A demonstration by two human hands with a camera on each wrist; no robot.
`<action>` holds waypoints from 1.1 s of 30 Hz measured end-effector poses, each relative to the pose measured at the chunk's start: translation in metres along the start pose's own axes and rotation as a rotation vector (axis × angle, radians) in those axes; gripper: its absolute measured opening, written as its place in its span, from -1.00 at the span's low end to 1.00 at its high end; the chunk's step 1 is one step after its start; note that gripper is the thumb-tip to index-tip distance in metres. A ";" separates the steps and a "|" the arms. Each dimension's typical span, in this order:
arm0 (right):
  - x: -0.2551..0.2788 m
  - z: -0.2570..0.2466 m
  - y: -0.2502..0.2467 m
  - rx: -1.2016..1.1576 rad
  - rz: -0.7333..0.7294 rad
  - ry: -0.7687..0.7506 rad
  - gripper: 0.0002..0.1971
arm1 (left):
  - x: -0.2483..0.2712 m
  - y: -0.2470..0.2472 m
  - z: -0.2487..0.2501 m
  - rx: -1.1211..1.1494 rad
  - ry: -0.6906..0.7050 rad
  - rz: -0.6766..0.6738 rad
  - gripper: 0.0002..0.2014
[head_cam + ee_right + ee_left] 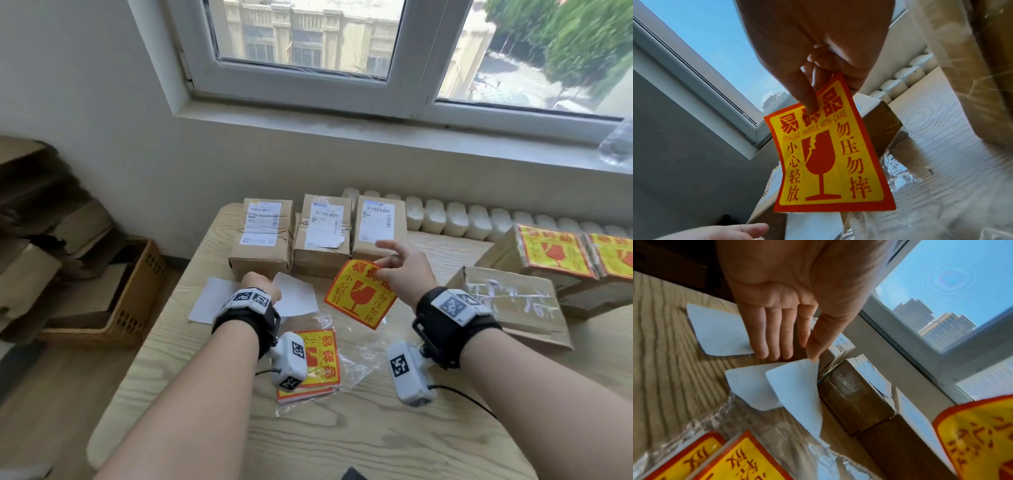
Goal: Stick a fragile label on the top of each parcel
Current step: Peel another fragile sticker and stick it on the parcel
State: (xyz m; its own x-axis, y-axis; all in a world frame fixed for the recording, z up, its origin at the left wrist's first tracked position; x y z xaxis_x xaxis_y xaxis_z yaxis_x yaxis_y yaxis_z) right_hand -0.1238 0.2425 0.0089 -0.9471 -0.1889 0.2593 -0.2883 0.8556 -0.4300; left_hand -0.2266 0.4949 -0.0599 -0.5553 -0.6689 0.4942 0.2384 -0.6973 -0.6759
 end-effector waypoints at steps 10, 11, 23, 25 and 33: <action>0.012 -0.021 -0.039 -0.032 0.006 -0.095 -0.38 | 0.066 0.012 0.099 0.321 0.373 -0.251 -0.91; 0.014 -0.024 -0.045 -0.026 0.013 -0.110 -0.39 | 0.073 0.017 0.107 0.291 0.395 -0.293 -0.87; 0.039 -0.038 -0.127 -0.061 0.144 -0.253 -0.40 | 0.140 0.034 0.161 0.244 0.523 -0.333 -0.95; 0.042 -0.038 -0.148 -0.103 0.208 -0.258 -0.40 | 0.147 0.036 0.168 0.282 0.535 -0.303 -0.95; 0.056 -0.024 -0.200 -0.215 0.202 -0.207 -0.49 | 0.185 0.057 0.196 0.327 0.571 -0.325 -0.47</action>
State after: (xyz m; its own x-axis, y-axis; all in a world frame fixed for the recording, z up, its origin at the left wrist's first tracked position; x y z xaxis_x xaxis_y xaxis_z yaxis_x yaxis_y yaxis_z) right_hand -0.1157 0.0728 0.1305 -0.9968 -0.0802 -0.0026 -0.0769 0.9634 -0.2570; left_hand -0.1591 0.2812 0.1001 -0.9459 -0.2389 0.2196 0.1669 -0.9386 -0.3019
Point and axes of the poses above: each hand's wrist, its own x-axis away from the middle knuckle, its own y-axis out of the palm, z = x × y, the point moved 7 cm from there along -x, towards the middle knuckle, and after that the axes turned 4 degrees about z, right-handed, at the moved point
